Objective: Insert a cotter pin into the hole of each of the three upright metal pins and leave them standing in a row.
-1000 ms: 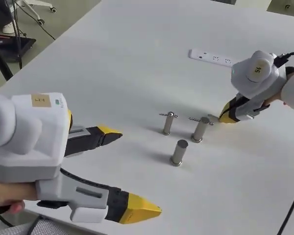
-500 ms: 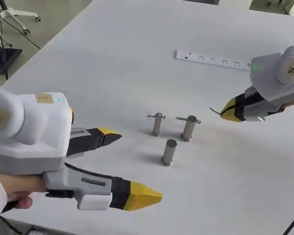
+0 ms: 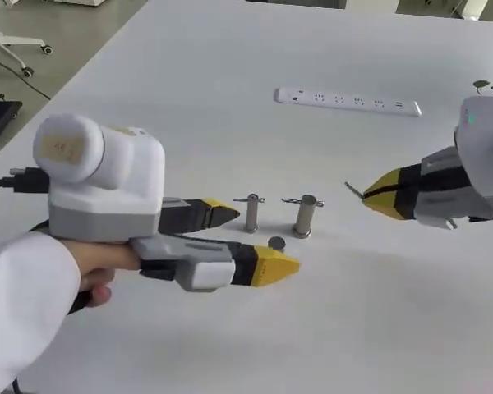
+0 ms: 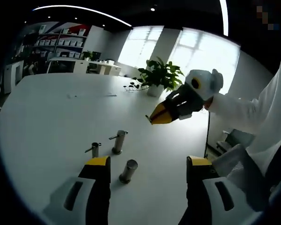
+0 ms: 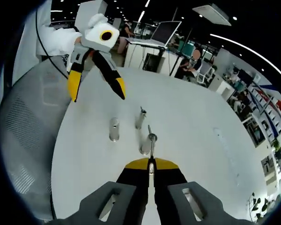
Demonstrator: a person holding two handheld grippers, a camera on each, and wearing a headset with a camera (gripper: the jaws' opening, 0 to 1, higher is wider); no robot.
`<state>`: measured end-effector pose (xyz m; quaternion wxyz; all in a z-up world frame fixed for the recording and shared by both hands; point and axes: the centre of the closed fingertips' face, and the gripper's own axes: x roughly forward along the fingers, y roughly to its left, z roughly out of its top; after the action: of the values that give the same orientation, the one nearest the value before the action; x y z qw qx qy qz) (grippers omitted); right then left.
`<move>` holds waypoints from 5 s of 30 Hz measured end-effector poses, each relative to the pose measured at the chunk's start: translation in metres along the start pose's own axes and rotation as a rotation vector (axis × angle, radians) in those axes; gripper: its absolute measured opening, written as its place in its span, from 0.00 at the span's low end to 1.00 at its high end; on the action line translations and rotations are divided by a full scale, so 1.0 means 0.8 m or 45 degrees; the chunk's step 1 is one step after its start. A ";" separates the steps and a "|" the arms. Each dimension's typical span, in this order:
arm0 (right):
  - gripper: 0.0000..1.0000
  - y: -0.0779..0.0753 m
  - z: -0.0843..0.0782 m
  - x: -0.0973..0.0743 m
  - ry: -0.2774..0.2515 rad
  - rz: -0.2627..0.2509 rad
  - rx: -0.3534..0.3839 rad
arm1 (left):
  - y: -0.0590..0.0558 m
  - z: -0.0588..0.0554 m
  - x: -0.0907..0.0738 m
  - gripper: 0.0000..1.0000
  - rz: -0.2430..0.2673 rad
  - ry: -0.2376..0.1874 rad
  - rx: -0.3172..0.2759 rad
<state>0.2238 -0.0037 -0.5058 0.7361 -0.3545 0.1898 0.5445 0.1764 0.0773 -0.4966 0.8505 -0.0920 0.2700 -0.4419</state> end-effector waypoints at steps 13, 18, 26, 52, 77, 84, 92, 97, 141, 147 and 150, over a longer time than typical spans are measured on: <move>0.00 0.040 0.013 -0.009 -0.033 -0.107 -0.076 | -0.028 0.011 0.037 0.36 -0.107 0.035 -0.160; 0.00 0.047 0.013 -0.016 -0.032 -0.131 -0.109 | -0.038 0.008 0.045 0.29 -0.138 0.062 -0.170; 0.00 0.056 0.023 -0.026 -0.054 -0.152 -0.130 | -0.051 0.015 0.059 0.19 -0.189 0.046 -0.244; 0.00 0.069 0.028 -0.025 -0.044 -0.133 -0.192 | -0.061 0.007 0.068 0.01 -0.248 0.120 -0.391; 0.10 0.087 0.012 -0.020 -0.145 0.013 0.200 | -0.049 0.005 0.040 0.00 -0.206 0.114 -0.281; 0.16 0.094 0.024 -0.020 -0.298 0.148 0.479 | -0.059 0.002 0.024 0.00 -0.261 0.112 0.034; 0.14 0.114 0.037 -0.014 -0.319 0.246 0.499 | -0.083 0.001 0.018 0.00 -0.353 0.102 0.271; 0.10 0.124 0.044 -0.012 -0.323 0.286 0.488 | -0.092 -0.009 0.018 0.00 -0.398 0.144 0.406; 0.00 0.083 -0.006 0.046 -0.006 0.237 0.222 | 0.042 -0.050 0.040 0.33 0.068 0.147 0.480; 0.00 0.085 -0.005 0.055 0.025 0.267 0.176 | 0.044 -0.054 0.046 0.26 0.064 0.143 0.457; 0.00 0.084 -0.006 0.058 0.039 0.273 0.156 | 0.045 -0.058 0.048 0.21 0.064 0.161 0.457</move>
<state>0.1770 0.0340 -0.5611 0.6910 -0.2948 0.2706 0.6020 0.1944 0.0717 -0.5644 0.8452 0.0959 0.2421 -0.4667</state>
